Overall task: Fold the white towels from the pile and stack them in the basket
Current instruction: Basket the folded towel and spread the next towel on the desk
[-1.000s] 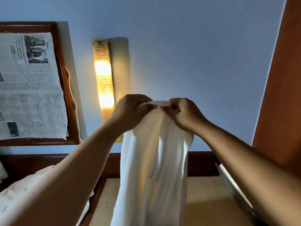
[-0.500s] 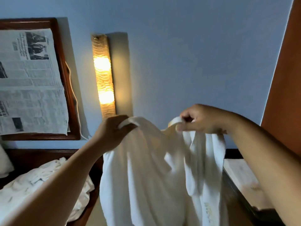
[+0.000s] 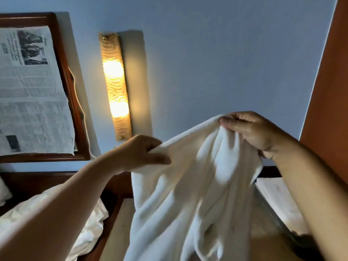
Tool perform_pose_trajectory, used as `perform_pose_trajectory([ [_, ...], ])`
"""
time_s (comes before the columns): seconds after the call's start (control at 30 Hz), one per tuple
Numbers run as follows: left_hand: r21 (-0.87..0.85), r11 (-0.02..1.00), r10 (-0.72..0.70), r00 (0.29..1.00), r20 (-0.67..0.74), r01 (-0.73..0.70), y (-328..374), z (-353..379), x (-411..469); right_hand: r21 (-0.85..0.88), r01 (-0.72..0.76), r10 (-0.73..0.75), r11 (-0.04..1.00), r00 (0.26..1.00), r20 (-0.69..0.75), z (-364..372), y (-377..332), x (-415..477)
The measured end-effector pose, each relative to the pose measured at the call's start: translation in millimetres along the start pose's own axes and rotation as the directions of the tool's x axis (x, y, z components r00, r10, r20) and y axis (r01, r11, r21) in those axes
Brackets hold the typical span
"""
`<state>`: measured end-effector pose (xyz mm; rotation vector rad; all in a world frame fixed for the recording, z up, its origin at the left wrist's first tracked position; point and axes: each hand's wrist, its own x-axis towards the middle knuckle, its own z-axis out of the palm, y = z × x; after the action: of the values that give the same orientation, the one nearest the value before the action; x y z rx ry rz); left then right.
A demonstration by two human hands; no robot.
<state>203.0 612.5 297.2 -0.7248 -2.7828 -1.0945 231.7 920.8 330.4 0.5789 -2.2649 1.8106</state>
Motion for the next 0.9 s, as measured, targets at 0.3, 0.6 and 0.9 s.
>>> perform_pose_trajectory([
  [0.3, 0.166, 0.985, 0.019, 0.939, -0.343, 0.040, -14, 13, 7, -0.527, -0.055, 0.312, 0.848, 0.856, 0.412, 21, 15, -21],
  [0.6, 0.202, 0.960, 0.233, 0.952, -0.197, -0.193, 29, 38, 5, -0.567, 0.014, 0.067, 0.824, 0.990, 0.121, 78, 45, -31],
  [0.9, 0.451, 0.855, -0.175, 0.960, -0.217, 0.257, -111, 64, 6, -0.416, -0.128, 0.327, 0.901, 0.829, 0.454, 45, 43, -51],
])
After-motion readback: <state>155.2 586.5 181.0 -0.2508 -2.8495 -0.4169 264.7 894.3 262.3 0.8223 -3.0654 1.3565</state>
